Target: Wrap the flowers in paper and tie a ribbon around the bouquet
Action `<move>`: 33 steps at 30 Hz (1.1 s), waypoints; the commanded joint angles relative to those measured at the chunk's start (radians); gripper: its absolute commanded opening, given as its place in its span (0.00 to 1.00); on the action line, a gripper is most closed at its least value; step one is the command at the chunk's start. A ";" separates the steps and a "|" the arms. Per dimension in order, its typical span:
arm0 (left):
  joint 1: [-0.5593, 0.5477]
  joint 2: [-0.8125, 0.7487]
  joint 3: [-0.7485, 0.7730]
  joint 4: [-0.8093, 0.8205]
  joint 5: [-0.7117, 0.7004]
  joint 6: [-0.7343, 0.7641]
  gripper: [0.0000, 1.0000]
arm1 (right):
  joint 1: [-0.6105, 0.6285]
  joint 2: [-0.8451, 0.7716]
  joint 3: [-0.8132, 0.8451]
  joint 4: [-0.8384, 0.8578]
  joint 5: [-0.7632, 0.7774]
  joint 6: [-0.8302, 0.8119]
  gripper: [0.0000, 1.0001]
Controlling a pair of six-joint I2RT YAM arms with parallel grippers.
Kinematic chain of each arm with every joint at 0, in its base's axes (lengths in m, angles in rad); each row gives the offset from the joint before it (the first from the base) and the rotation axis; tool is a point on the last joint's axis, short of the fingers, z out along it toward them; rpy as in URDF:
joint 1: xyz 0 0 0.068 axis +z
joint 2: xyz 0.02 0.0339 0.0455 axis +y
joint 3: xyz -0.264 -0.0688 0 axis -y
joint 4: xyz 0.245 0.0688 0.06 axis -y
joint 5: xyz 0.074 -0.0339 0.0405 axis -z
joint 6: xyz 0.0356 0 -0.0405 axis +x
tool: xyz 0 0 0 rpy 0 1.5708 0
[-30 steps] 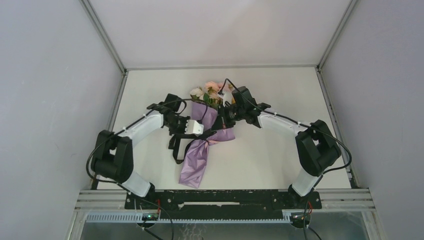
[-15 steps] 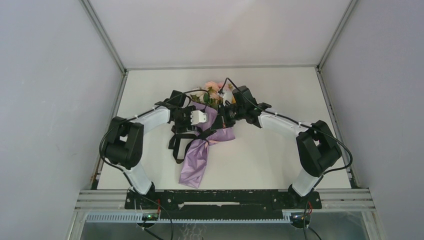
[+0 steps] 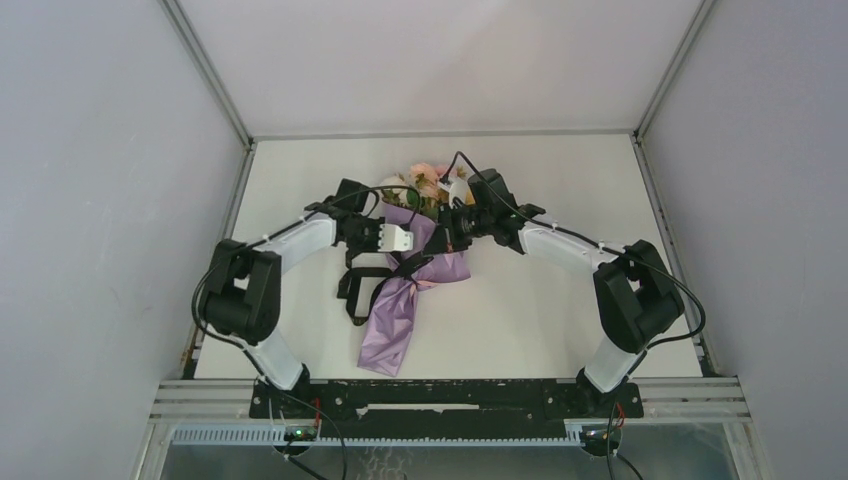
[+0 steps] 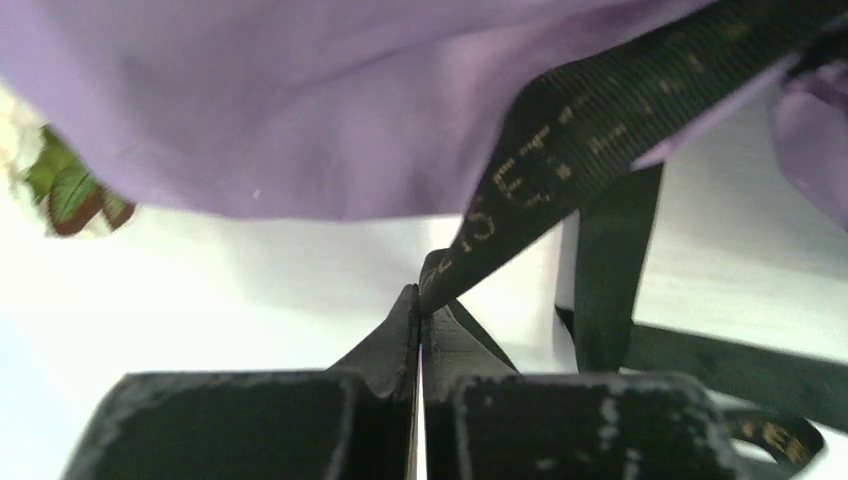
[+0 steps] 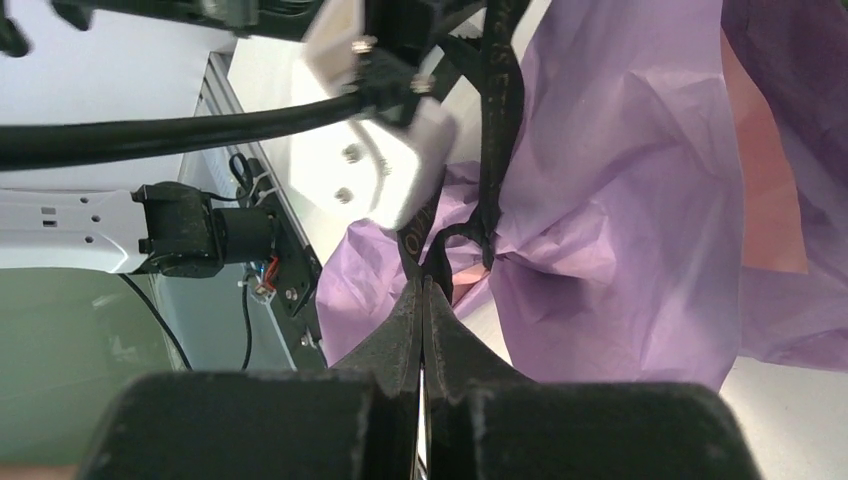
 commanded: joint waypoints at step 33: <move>-0.424 -0.369 -0.221 0.579 0.534 -1.507 0.12 | 0.041 0.081 0.160 0.096 0.041 0.099 0.00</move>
